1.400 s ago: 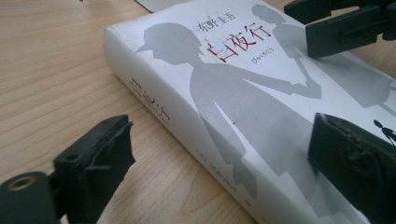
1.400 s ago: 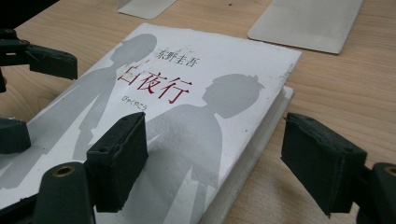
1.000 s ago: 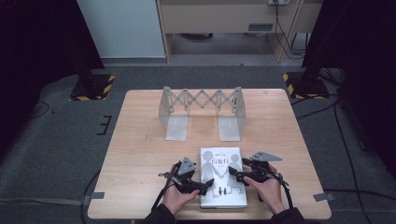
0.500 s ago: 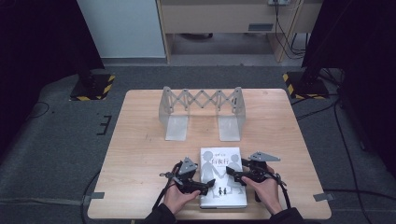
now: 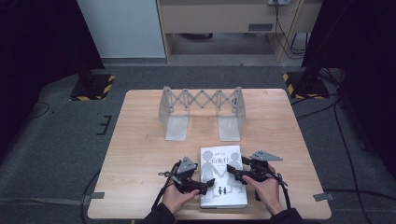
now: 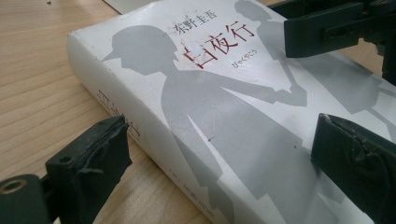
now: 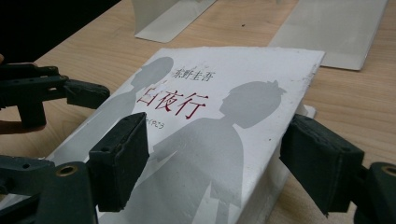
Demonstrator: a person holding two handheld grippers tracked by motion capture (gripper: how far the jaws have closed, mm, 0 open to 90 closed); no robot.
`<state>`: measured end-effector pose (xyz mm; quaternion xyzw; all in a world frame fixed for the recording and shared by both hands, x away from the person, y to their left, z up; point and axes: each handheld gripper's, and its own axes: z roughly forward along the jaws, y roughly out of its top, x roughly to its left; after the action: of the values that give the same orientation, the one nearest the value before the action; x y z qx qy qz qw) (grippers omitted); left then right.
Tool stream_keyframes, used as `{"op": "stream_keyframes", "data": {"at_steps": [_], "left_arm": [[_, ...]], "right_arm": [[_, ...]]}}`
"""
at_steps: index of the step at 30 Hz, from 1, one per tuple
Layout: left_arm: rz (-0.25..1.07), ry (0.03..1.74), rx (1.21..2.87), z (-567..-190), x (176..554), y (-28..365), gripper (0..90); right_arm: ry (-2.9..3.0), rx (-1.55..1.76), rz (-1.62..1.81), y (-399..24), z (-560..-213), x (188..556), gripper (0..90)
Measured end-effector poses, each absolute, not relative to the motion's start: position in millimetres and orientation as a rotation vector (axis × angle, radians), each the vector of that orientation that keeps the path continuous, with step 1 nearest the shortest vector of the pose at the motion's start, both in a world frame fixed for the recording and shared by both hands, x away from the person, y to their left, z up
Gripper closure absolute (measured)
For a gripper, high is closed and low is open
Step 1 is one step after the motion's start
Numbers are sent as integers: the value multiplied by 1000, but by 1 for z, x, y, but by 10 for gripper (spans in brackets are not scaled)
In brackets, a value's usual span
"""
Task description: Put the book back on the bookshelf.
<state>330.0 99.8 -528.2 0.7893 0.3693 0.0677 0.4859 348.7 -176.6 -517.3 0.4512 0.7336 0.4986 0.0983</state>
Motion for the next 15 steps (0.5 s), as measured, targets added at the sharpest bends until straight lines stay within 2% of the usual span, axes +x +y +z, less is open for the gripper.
{"op": "stream_keyframes", "data": {"at_steps": [5,8,15], "left_arm": [[185,879,1927,-524,328,100,56],[186,860,1926,-521,326,101,111],[187,859,1929,-519,326,106,162]], "right_arm": [[2154,1320,1498,-176,-514,349,238],[2137,1310,1529,-173,-510,350,238],[2123,1310,1573,-169,-507,351,236]]}}
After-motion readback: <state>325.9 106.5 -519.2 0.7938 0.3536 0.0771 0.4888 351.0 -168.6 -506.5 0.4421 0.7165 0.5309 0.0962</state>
